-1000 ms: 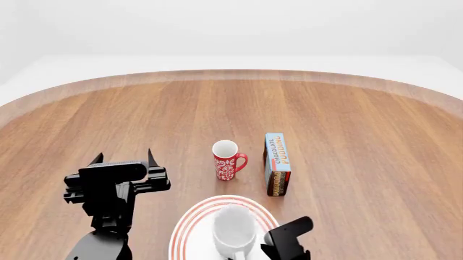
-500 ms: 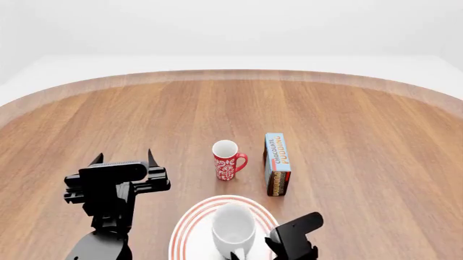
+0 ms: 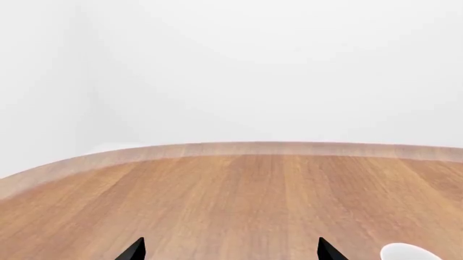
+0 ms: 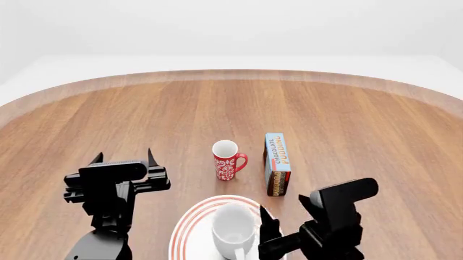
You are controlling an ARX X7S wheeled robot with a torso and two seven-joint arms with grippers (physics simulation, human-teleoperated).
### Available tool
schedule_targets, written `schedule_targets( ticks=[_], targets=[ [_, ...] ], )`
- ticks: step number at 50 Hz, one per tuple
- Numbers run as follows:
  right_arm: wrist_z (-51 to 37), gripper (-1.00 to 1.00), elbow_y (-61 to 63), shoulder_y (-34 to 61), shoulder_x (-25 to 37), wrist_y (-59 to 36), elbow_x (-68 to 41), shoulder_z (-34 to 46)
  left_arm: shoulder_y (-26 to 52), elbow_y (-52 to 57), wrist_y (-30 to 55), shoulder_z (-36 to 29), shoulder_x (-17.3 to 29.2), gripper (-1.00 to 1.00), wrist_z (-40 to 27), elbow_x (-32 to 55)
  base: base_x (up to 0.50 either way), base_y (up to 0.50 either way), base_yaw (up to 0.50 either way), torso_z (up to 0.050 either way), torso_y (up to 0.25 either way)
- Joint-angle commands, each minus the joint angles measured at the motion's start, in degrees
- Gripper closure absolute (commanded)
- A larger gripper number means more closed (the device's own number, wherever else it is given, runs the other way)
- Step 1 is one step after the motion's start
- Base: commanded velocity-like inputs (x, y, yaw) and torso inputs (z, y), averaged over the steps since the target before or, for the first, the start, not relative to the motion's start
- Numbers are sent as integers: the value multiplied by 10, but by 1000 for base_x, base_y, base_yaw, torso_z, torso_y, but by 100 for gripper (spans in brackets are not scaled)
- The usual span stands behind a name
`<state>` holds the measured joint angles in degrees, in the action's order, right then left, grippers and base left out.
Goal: Pick up the white mug and put it on the plate, and put the chocolate pudding to the right of the plate.
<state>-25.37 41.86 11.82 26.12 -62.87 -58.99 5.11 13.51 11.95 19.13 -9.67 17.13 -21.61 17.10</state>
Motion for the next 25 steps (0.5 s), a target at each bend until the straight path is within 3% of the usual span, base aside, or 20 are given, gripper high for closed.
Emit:
schedule_targets(
  ticks=[1, 5, 15, 25],
  targets=[
    [-83, -100, -24, 130, 25, -58, -92, -88, 3, 2, 3, -2, 2, -100, -3, 1, 0, 0, 0, 0, 0],
    [-131, -100, -118, 236, 23, -119, -143, -83, 4, 3, 3, -2, 3, -100, -3, 2, 0, 0, 0, 0, 0],
    [-37, -100, -375, 435, -26, -79, 12, 70, 6, -5, 1, -5, 3, -100, -3, 3, 0, 0, 0, 0, 0],
    [28, -100, -580, 507, -86, -3, 105, 154, 9, -4, 3, -8, 3, -100, -5, 4, 0, 0, 0, 0, 0]
  ],
)
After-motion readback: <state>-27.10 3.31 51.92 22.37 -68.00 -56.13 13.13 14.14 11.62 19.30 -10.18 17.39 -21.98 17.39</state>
